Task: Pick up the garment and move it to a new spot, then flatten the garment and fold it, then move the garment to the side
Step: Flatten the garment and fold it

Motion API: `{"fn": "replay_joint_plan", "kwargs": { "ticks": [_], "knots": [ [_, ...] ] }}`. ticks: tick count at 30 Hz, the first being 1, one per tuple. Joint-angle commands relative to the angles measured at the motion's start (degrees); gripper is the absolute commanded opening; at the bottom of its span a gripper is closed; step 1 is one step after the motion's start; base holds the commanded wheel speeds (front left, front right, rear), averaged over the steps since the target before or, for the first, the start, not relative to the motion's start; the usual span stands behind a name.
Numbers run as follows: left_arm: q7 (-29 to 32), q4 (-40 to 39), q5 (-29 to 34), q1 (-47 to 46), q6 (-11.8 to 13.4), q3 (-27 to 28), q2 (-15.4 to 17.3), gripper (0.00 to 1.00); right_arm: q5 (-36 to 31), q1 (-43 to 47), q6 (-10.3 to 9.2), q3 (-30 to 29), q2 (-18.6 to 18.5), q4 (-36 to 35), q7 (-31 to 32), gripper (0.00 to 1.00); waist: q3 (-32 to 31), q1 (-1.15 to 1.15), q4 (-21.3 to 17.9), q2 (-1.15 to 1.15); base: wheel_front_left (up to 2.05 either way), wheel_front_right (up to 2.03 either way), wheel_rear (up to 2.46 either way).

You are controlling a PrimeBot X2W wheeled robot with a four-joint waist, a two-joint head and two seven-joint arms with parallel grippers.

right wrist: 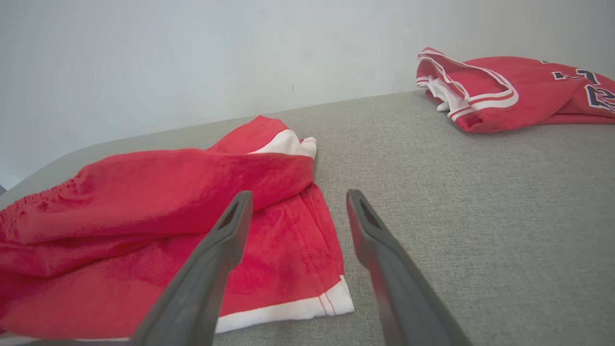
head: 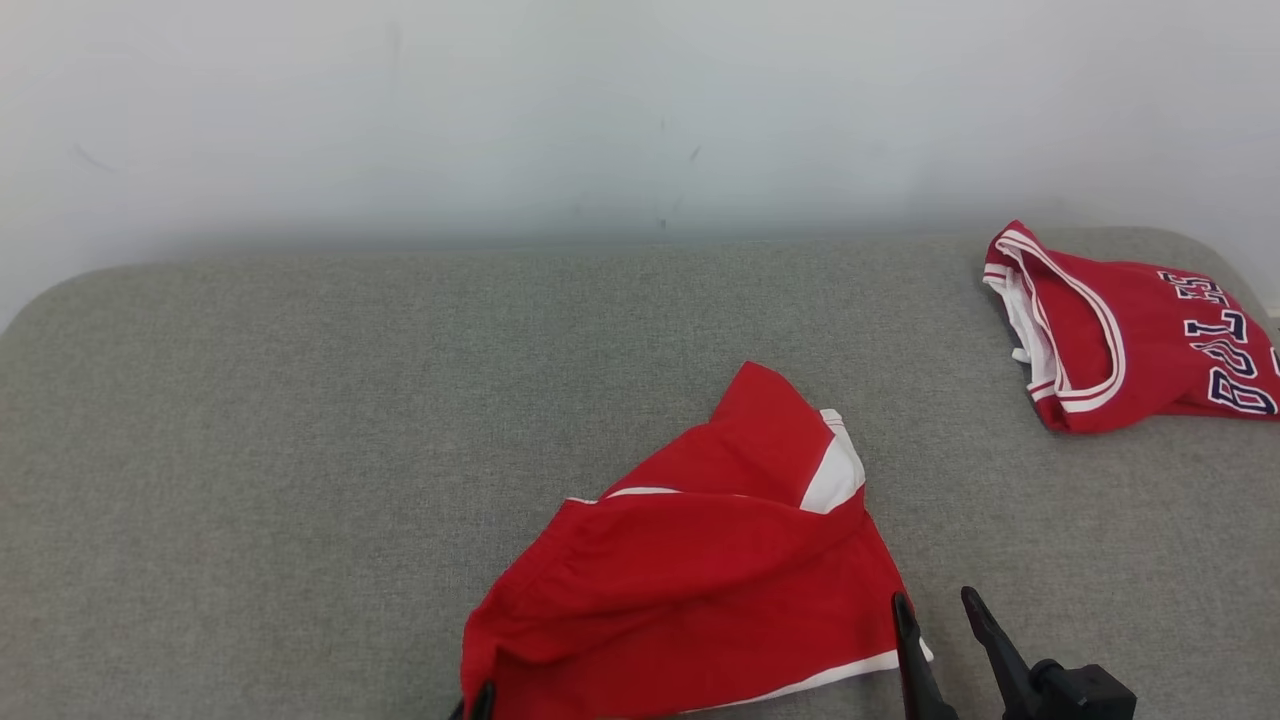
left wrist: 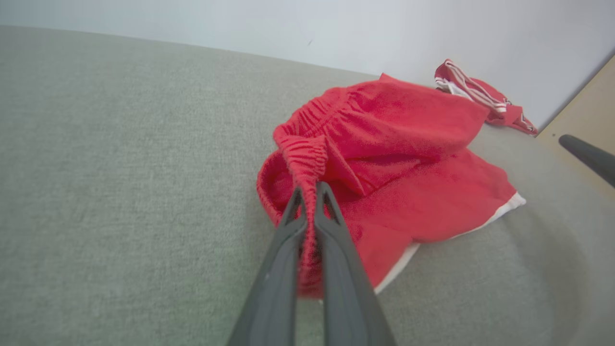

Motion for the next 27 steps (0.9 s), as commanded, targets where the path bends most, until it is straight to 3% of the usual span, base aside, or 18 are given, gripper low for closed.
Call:
{"fn": "replay_joint_plan", "kwargs": {
  "ticks": [1, 7, 22, 27],
  "knots": [
    [-0.35, 1.63, 0.04, 0.81, 0.08, -0.37, 0.22, 0.0, 0.32, -0.43, -0.18, 0.21, 0.1, 0.29, -0.27, 1.0, -0.05, 0.0, -0.27, 0.0, 0.0, 0.0, 0.0],
    [-0.85, 5.18, -1.89, -0.9, 0.09, 0.22, -0.76, 0.0, -0.2, 0.23, -0.18, -0.33, 0.11, 0.72, -0.27, 1.0, -0.58, 0.0, -0.81, 0.0, 0.0, 0.0, 0.0],
    [-0.88, 5.37, -5.14, -9.54, 0.09, 7.77, 1.95, 0.0, -0.55, -0.78, -0.18, -1.05, 0.11, 2.43, -0.27, 1.0, -0.08, 0.0, -3.3, 0.0, 0.0, 0.0, 0.0],
    [-0.86, 5.27, -6.0, -10.51, 0.09, 7.04, 2.94, 0.0, -0.67, -1.27, -0.18, -1.34, 0.12, 2.73, -0.27, 1.0, 0.46, 0.0, -4.06, 0.0, 0.0, 0.0, 0.0]
  ]
}}
